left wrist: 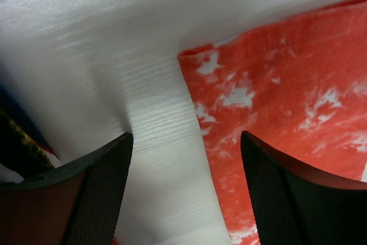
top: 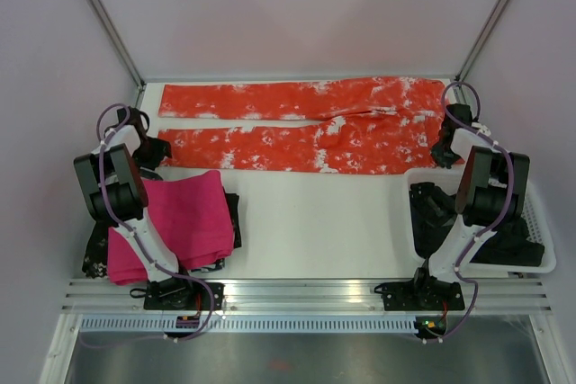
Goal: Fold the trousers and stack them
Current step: Fold the trousers
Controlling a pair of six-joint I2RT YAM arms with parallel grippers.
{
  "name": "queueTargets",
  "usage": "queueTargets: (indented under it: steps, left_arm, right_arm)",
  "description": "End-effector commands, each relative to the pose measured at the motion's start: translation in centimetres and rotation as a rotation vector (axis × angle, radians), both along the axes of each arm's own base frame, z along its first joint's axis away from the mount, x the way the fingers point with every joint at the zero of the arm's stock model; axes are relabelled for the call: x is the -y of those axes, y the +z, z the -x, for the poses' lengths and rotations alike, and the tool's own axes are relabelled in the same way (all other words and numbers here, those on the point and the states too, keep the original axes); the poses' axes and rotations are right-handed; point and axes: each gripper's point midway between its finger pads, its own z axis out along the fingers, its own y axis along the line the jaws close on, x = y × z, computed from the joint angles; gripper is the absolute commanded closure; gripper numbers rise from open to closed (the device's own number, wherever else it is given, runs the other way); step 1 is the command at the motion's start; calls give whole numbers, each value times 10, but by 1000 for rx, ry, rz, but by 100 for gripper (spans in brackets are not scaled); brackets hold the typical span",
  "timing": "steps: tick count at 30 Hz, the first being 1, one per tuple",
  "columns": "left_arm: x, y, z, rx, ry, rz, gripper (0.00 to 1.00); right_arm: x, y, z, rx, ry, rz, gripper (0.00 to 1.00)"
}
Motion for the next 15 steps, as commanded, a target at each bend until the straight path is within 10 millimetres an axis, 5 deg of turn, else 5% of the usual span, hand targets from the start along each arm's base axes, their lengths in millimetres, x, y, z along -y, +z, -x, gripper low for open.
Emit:
queueTargets:
  steps: [1,7,10,12,15]
  left_arm:
    - [0,-10,15,-48,57,7,20]
    - [-6,-17,-7,33,49,-12,40]
    - [-13,-17,-22,65,45,-30,67]
    - [-16,-17,-28,69,43,-41,94]
    - [-24,-8,-31,87,33,-91,98]
  right_arm:
    - [9,9,-12,23,-10,21,87]
    - [8,12,-14,26,-8,18,100]
    - [8,16,-17,35,12,21,100]
    - [7,24,-22,64,38,24,100]
    - [6,40,-35,126,91,39,100]
